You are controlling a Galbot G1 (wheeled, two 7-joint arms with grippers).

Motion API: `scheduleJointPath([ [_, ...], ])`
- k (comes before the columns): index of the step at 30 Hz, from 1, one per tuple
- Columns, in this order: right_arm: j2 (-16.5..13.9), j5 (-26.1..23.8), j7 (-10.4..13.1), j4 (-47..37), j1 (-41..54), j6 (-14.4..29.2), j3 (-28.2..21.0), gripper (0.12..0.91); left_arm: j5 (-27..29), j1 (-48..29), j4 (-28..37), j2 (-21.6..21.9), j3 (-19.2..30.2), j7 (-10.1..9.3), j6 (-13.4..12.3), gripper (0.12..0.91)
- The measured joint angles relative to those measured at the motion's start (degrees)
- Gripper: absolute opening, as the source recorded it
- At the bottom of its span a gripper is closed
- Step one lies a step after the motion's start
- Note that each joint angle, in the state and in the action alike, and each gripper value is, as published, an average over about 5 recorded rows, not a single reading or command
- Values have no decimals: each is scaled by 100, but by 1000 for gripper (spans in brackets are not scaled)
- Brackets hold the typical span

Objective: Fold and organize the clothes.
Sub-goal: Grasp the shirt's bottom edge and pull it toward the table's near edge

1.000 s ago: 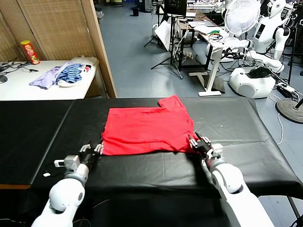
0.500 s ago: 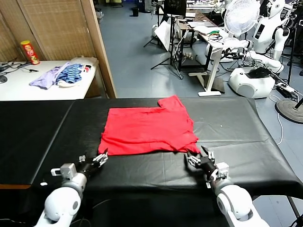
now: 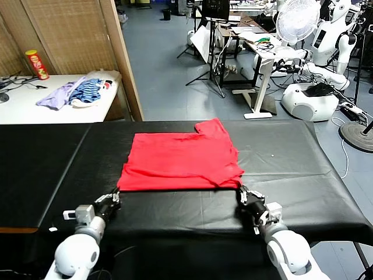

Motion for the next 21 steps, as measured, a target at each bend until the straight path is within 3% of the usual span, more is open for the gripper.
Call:
scheduleJointPath([
  [6, -174, 107, 55, 132, -106, -72, 99, 128, -122, 41, -62, -34, -54, 144, 21, 125],
  [13, -517, 335, 271, 482, -552, -231, 336, 128, -142, 383, -401, -6, -105, -48, 193, 125],
  [21, -450, 286, 492, 1110, -1446, -482, 531, 128, 80, 1191, -1075, 39, -184, -63, 223, 125],
])
